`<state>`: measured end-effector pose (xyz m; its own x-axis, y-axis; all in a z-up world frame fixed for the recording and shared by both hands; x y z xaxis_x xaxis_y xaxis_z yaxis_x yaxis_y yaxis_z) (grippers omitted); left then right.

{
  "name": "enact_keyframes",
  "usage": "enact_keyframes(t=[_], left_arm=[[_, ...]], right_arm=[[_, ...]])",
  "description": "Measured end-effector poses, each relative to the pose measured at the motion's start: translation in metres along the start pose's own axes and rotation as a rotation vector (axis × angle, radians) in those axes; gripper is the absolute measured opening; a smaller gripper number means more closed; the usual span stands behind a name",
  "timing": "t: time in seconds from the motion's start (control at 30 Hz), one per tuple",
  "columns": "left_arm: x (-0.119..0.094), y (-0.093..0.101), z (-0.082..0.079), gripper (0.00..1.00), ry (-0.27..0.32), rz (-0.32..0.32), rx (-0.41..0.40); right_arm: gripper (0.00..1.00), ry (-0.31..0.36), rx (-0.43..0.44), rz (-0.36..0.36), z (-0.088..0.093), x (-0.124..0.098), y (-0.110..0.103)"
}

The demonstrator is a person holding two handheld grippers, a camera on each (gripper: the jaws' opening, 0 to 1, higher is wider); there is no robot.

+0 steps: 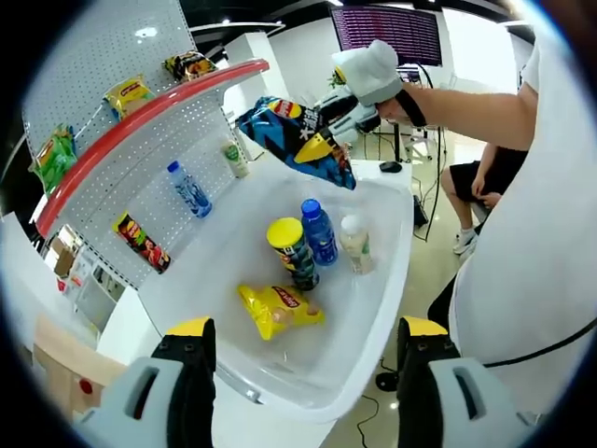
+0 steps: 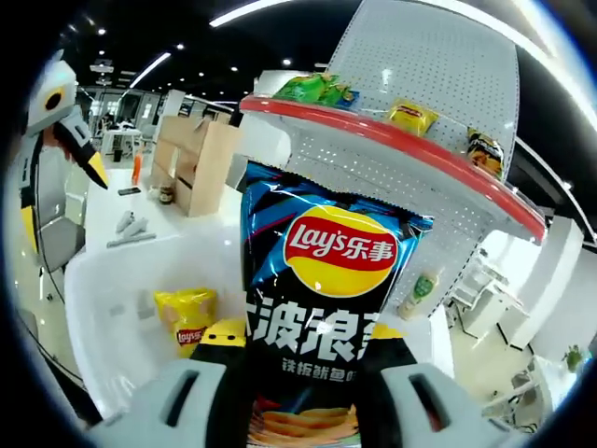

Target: Place the items from the shopping basket onto the snack and drink counter

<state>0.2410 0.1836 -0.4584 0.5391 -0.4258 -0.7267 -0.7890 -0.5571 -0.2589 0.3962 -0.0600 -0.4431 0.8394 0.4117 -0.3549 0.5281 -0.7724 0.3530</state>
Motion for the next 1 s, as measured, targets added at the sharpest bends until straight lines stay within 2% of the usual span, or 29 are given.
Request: enact_keyframes(t=[0.3, 0.43, 0.73, 0.8, 1.0], left_arm=[[0.002, 0.002, 0.002, 0.8, -0.004, 0.005, -0.002], [0.001, 0.0, 0.005, 0.8, -0.009, 0.001, -0.004], [-0.002, -0.003, 0.006, 0.8, -0.007, -0.004, -0.01], [-0.003, -0.003, 0.005, 0.8, -0.005, 0.006, -0.026], [-0.003, -0.006, 0.004, 0.8, 0.006, -0.006, -0.029]], right_arm=[[0.41, 0.038, 0.009, 0.137, -0.021, -0.018, 0.045], [0.41, 0.073, 0.069, 0.171, -0.032, -0.027, 0.064], [0.41, 0.125, 0.11, 0.247, -0.055, -0.047, 0.097], [0.41, 0.116, 0.132, 0.245, -0.059, -0.048, 0.103], [0.41, 0.159, 0.133, 0.277, -0.084, -0.056, 0.124]])
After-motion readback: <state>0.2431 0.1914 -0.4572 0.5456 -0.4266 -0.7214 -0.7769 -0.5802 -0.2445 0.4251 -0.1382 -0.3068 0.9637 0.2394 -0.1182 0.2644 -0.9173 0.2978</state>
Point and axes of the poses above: the point that each gripper's makers call its tool centre point, and the gripper's own axes: x roughly forward along the fingers, y roughly to its right, z roughly out of its underside, the point moved 4 cm from there along -x, roughly backward along the fingers, and after that the axes turned 4 degrees about -y, right-handed, at the moved point
